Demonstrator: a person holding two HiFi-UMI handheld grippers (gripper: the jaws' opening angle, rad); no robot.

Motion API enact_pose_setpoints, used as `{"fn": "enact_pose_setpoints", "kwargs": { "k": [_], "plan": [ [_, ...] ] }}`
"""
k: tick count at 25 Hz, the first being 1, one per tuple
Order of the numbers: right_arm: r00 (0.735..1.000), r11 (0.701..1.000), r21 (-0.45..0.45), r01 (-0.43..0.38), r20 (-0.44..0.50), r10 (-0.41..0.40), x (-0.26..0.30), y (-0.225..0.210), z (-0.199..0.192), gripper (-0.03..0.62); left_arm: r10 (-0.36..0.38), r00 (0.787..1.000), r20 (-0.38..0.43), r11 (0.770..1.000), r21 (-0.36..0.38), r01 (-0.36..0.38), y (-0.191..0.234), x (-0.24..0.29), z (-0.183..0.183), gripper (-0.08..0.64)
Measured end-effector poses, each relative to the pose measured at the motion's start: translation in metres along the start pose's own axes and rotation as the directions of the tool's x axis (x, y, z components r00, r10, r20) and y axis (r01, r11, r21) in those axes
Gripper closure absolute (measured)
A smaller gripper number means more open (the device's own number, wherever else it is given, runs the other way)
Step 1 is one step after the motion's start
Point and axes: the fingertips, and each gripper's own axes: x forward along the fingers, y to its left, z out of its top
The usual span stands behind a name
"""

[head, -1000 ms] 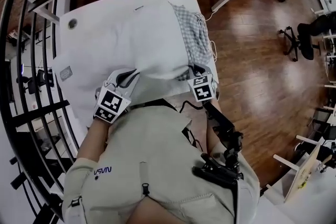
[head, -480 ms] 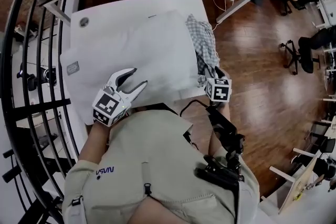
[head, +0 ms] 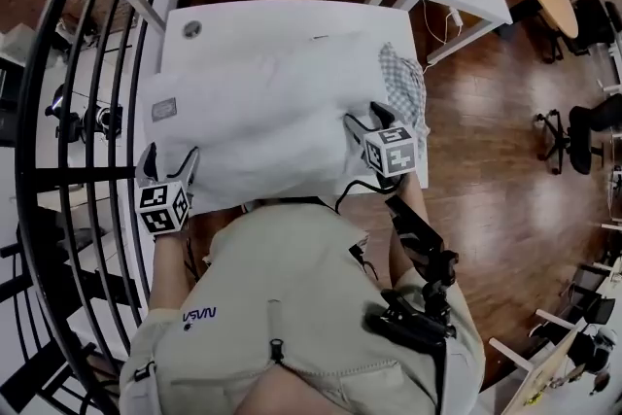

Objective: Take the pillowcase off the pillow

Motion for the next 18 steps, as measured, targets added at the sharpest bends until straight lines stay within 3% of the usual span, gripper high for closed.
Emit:
{"fn": "enact_pose_setpoints", "kwargs": {
  "k": [2,3,5,7,12,15,16,18],
  "plan": [
    [0.999,0.997,0.075,-0.014,-0.043,0.017,0.022,0.003,-0.014,0.368,-0.07,0.997,-0.018,0.992,-0.11,0.068,-0.005,0.018,-0.024,0.144],
    [0.999,0.997,0.073,0.001,-0.054,0.003,0.027,0.004,-0.017,0.419,-0.112,0.994,-0.001,0.982,-0.153,0.111,-0.01,0.024,-0.028,0.19],
    [0.998,0.999,0.014,0.049,-0.037,-0.049,0.022,0.007,-0.007,0.515,-0.166,0.984,0.065,0.969,-0.175,0.175,-0.02,0.023,-0.013,0.362],
    [0.996,0.996,-0.018,0.085,0.042,-0.085,0.007,0.006,0.019,0.557,-0.185,0.97,0.161,0.962,-0.173,0.212,-0.021,0.014,0.02,0.548],
    [0.948,0.988,0.026,0.154,0.279,-0.155,-0.037,-0.008,0.087,0.565,-0.225,0.898,0.378,0.951,-0.117,0.287,-0.018,-0.009,0.114,0.549],
    [0.914,0.969,0.082,0.231,0.324,-0.245,-0.06,-0.029,0.098,0.565,-0.273,0.863,0.426,0.948,-0.033,0.316,-0.034,-0.001,0.153,0.548],
    [0.908,0.962,0.105,0.25,0.319,-0.271,-0.06,-0.039,0.095,0.565,-0.291,0.86,0.418,0.945,-0.017,0.328,-0.039,0.01,0.157,0.548],
    [0.918,0.955,0.138,0.261,0.272,-0.29,-0.043,-0.059,0.078,0.555,-0.323,0.882,0.345,0.937,-0.014,0.349,-0.045,0.048,0.145,0.546]
  ]
}}
